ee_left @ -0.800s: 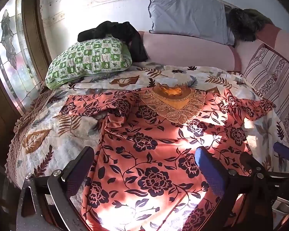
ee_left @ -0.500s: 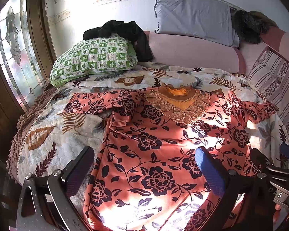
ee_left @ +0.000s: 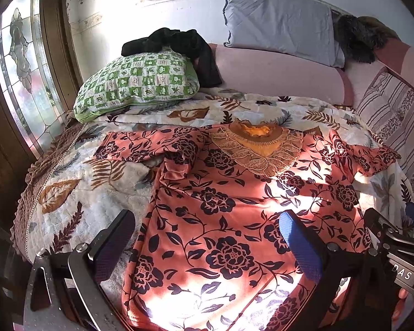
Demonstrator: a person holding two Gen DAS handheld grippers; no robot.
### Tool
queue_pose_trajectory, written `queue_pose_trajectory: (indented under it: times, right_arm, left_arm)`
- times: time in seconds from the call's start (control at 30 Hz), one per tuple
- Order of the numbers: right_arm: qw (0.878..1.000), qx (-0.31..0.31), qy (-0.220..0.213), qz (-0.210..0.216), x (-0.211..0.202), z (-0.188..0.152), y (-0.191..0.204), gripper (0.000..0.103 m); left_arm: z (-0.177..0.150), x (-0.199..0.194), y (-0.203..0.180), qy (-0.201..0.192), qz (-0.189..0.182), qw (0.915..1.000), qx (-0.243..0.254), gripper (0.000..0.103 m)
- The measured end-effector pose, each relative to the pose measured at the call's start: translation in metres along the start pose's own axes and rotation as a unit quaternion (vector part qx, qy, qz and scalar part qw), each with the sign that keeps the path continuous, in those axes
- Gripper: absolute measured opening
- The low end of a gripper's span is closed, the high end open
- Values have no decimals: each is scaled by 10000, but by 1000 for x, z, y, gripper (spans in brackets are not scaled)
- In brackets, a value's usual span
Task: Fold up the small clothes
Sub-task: 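Move both grippers over the coral floral shirt toward its sleeves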
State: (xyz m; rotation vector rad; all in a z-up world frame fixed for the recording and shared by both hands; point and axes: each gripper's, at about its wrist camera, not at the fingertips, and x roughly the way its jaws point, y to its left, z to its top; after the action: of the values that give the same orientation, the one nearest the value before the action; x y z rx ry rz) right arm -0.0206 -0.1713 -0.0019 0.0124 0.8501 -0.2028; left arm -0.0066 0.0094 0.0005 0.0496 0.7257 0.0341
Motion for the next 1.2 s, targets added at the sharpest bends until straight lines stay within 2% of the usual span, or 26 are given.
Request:
queue_pose_trajectory:
  times: [0.07,0.43,0.5,0.63,0.73,0.87,1.2]
  right_arm:
    - [10000,8,-16,0,-1,1,0,103]
    - [10000,39,-62,-6,-6,1,-3,103]
    - [10000,48,-75,4,-6,1,-3,103]
    - [10000,48,-76,5,-6,1,-3,103]
    - [10000,44,-86,-5,-7,1,-3,103]
    - [10000,33,-90,-4,-7,1,-3,103]
    - [9999,20,-103,28,-6,4,-3,103]
  left_arm:
    - [1,1,0,130,-47,9999,-36,103]
    - [4,-1,0,228,-30,9997,-15,103]
    - [5,-5,-2,53,-67,10000,-42,103]
    - [5,-6,-2,47,-84,9999,-51,103]
    - [6,-5,-2,179,-77,9998,-41,103]
    - [6,-7,-2,159,-96,9998,-40,103]
    - [8,-1,-1,528,-206,9984,-75,103]
